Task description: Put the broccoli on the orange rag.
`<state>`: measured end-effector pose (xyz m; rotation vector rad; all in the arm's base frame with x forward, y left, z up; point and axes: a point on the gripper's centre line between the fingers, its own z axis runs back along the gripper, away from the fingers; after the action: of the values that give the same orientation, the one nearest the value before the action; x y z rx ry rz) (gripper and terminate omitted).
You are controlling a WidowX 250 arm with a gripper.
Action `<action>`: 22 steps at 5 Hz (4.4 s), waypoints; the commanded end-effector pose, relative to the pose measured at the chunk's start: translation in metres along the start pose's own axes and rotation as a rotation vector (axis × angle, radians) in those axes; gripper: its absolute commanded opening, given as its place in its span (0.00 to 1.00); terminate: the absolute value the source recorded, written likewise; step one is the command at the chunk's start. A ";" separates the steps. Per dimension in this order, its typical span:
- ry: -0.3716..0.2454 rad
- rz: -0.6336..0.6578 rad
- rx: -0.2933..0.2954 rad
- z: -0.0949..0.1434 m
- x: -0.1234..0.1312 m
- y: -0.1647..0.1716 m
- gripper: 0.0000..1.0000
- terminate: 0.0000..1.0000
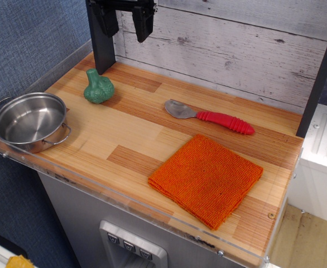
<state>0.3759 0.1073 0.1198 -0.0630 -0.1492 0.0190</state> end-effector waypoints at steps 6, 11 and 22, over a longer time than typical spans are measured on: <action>0.112 0.155 0.013 -0.030 -0.034 0.066 1.00 0.00; 0.088 0.169 0.009 -0.040 -0.029 0.061 0.00 0.00; 0.123 -0.420 -0.011 -0.032 -0.136 -0.165 0.00 0.00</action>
<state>0.2520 -0.0651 0.0656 -0.0401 0.0053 -0.3959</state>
